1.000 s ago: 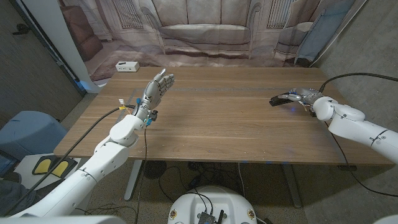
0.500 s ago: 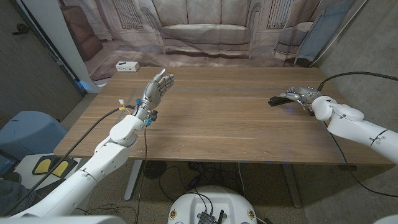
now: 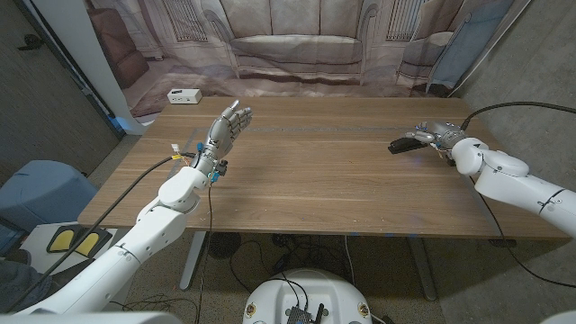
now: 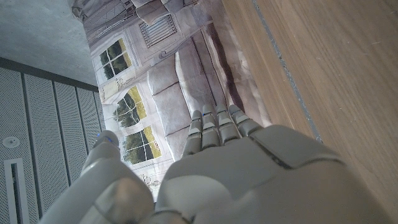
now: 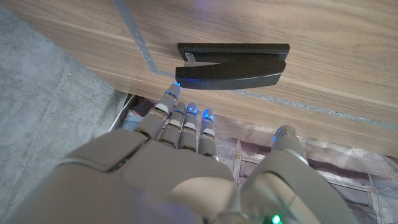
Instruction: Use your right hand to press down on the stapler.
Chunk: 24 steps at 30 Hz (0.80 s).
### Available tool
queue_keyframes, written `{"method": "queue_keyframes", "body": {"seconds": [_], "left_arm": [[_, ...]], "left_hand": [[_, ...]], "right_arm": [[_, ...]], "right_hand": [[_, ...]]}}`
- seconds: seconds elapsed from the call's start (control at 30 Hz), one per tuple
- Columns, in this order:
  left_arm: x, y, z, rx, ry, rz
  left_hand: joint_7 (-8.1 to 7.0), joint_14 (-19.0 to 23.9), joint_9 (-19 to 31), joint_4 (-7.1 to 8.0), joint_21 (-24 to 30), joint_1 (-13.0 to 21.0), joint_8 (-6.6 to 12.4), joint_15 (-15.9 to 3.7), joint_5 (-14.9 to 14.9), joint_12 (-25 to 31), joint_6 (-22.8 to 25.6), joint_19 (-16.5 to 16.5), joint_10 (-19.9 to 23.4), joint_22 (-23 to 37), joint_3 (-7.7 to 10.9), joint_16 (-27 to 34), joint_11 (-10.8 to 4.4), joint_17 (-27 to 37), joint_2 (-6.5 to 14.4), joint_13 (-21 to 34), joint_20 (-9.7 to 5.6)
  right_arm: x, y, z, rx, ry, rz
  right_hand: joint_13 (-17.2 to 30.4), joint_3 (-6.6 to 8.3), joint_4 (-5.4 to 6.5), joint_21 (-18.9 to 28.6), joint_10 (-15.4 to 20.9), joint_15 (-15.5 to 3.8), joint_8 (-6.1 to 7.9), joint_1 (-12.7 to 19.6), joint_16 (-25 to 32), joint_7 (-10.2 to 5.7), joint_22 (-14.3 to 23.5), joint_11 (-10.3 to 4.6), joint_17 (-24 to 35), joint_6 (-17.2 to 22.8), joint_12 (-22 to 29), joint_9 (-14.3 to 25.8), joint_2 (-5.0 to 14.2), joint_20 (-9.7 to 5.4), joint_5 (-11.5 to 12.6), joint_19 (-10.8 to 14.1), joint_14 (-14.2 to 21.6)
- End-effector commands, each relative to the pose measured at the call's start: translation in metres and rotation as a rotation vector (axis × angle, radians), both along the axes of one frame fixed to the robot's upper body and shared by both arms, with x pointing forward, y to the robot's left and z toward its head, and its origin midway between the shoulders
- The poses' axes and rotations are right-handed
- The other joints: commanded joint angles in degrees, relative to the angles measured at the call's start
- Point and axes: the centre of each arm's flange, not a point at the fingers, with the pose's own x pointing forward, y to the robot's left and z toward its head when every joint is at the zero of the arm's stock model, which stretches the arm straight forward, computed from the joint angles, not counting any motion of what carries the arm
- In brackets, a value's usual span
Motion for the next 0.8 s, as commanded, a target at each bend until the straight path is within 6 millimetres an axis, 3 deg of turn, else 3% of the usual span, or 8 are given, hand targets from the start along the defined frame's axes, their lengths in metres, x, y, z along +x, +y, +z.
{"method": "queue_keyframes", "body": {"seconds": [0.03, 0.4, 0.8], "left_arm": [[0.002, 0.001, 0.001, 0.001, 0.000, -0.002], [0.001, 0.002, 0.002, 0.005, -0.002, -0.002], [0.000, 0.005, 0.003, 0.005, -0.009, -0.001]], "left_hand": [[0.10, 0.46, 0.25, -0.22, -0.22, 0.19, -0.07, 0.07, -0.07, -0.08, 0.54, 0.08, 0.05, 0.29, 0.01, 0.03, -0.01, 0.32, 0.41, 0.28, 0.39], [0.13, 0.46, 0.25, -0.23, -0.22, 0.20, -0.01, 0.00, -0.07, -0.09, 0.68, 0.10, 0.06, 0.29, -0.01, 0.03, -0.04, 0.32, 0.43, 0.28, 0.38], [0.07, 0.43, 0.25, -0.24, -0.22, 0.21, -0.01, 0.11, -0.07, -0.10, 0.70, 0.10, 0.05, 0.29, -0.02, 0.01, 0.02, 0.32, 0.44, 0.28, 0.35]], "right_arm": [[-0.010, 0.006, 0.006, 0.022, -0.113, 0.026], [-0.018, 0.012, 0.008, 0.054, -0.161, 0.054], [-0.025, 0.019, 0.006, 0.143, -0.218, 0.112]], "right_hand": [[0.11, 0.56, 0.05, -0.04, 0.05, 0.23, -0.61, 0.16, -0.18, 0.16, 0.14, -0.52, 0.15, -2.19, -0.08, 0.17, 0.27, 0.37, -0.18, -0.01, 0.00], [0.12, 0.62, -0.02, -0.05, -0.39, 0.12, -0.02, 0.23, -0.19, -0.07, 0.15, -0.44, 0.15, -1.80, -0.22, 0.18, 0.24, 0.37, -0.19, 0.02, 0.10], [0.13, 0.54, -0.02, -0.08, -0.53, 0.28, 0.12, 0.12, -0.26, 0.62, 0.15, 0.63, 0.17, -1.85, -0.22, 0.17, 0.06, 0.37, -0.23, -0.04, -0.02]]}}
